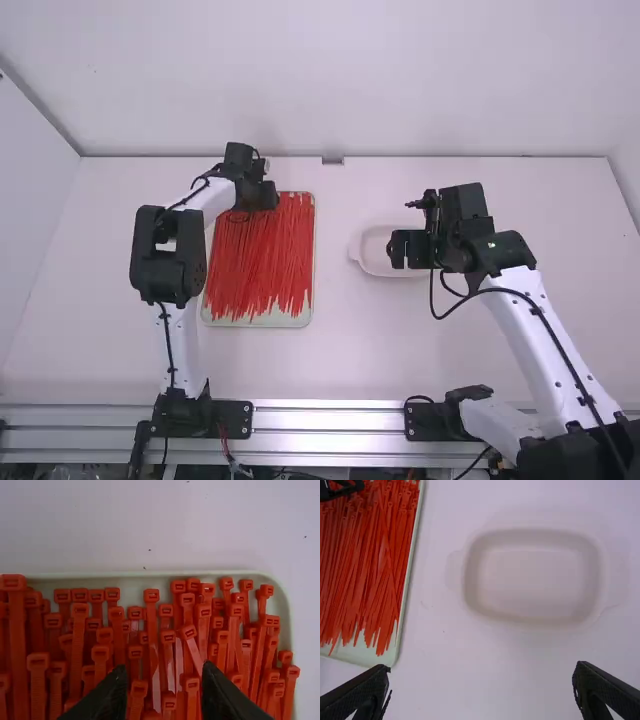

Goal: Fasten the cable tie

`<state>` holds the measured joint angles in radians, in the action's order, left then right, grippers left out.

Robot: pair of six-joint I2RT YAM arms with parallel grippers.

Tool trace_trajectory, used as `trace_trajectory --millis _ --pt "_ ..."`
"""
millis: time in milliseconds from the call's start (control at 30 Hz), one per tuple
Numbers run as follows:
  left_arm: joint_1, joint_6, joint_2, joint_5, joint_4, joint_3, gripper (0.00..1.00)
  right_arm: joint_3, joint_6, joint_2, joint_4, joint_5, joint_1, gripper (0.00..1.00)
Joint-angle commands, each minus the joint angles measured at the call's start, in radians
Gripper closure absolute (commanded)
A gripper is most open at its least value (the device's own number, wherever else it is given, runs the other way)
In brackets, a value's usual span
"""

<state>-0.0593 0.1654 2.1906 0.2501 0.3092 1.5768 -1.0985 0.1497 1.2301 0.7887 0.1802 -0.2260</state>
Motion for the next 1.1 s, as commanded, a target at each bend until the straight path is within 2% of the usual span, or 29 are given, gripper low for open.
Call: trace_trajectory --millis 0,467,633,867,1067 --pt "-0.005 0.002 0.020 -0.006 0.002 -0.022 0.61 -0.011 0.000 0.000 0.002 0.005 0.003 0.02" --pt "-0.002 0.000 0.029 -0.007 -0.005 -0.034 0.61 -0.011 0.000 0.000 0.001 0.002 0.003 0.02" --pt "-0.003 -0.002 0.035 -0.006 0.008 -0.034 0.66 -0.011 0.000 0.000 0.001 0.003 0.003 0.02" --pt "0.006 -0.001 0.035 -0.008 0.008 -0.034 0.65 -0.011 0.000 0.000 0.001 0.003 0.003 0.02" --pt "0.007 -0.005 0.035 -0.007 0.021 -0.034 0.70 -0.011 0.000 0.000 0.001 0.003 0.003 0.02"
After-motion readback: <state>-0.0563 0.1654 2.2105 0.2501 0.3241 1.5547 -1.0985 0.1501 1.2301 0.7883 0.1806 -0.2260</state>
